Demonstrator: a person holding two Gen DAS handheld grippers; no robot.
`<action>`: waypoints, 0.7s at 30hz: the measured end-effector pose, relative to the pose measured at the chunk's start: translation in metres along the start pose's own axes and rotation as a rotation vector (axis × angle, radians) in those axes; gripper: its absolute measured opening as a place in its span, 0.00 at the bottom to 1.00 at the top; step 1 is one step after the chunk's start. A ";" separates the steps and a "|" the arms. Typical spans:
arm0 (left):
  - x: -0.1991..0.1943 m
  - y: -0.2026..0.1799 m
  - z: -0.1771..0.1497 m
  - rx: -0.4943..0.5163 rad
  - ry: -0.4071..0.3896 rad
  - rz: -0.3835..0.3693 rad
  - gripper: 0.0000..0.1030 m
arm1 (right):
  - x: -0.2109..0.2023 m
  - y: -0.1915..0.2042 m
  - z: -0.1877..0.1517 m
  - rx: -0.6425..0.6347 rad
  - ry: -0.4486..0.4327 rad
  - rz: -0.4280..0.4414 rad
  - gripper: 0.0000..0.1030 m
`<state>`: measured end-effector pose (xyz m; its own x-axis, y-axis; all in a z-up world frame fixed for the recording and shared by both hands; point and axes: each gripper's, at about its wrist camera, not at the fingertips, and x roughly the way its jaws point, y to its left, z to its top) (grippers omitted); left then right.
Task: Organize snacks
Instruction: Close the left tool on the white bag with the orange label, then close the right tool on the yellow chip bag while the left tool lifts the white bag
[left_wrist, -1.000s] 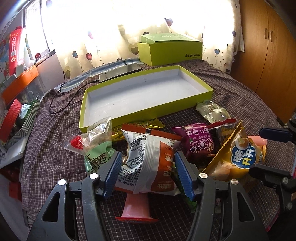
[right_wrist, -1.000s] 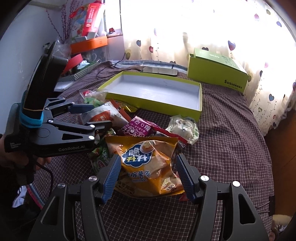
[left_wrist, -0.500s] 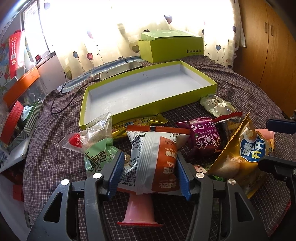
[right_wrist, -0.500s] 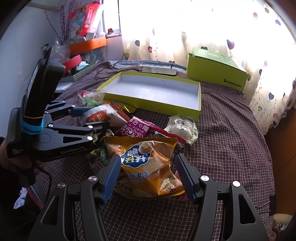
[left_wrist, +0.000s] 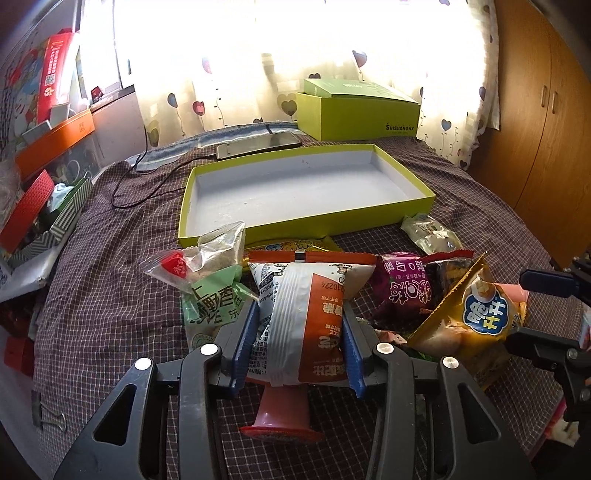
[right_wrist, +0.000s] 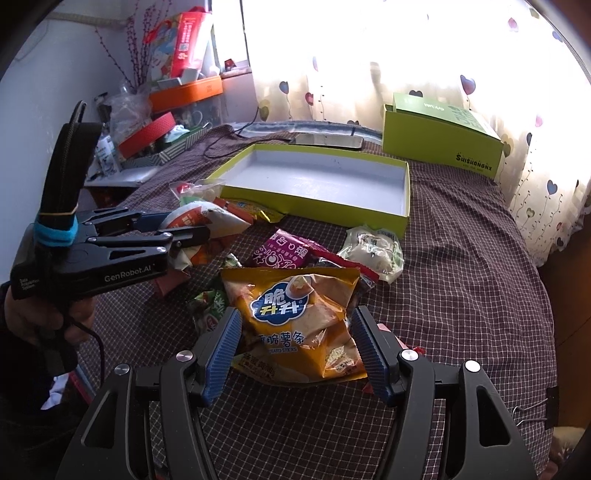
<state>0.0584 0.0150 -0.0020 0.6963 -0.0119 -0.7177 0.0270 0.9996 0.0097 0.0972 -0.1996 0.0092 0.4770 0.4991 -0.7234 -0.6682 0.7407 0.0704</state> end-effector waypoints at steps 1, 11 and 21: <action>-0.002 0.002 -0.001 -0.013 -0.003 -0.007 0.42 | 0.002 0.002 0.000 -0.018 0.007 0.003 0.62; -0.017 0.009 -0.007 -0.081 -0.010 -0.032 0.42 | 0.037 0.013 0.003 -0.089 0.113 -0.042 0.65; -0.029 0.006 -0.005 -0.107 -0.032 -0.029 0.42 | 0.035 0.010 0.003 -0.071 0.111 -0.073 0.47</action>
<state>0.0348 0.0219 0.0152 0.7188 -0.0404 -0.6941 -0.0280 0.9958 -0.0870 0.1087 -0.1737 -0.0131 0.4622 0.3895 -0.7966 -0.6745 0.7377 -0.0306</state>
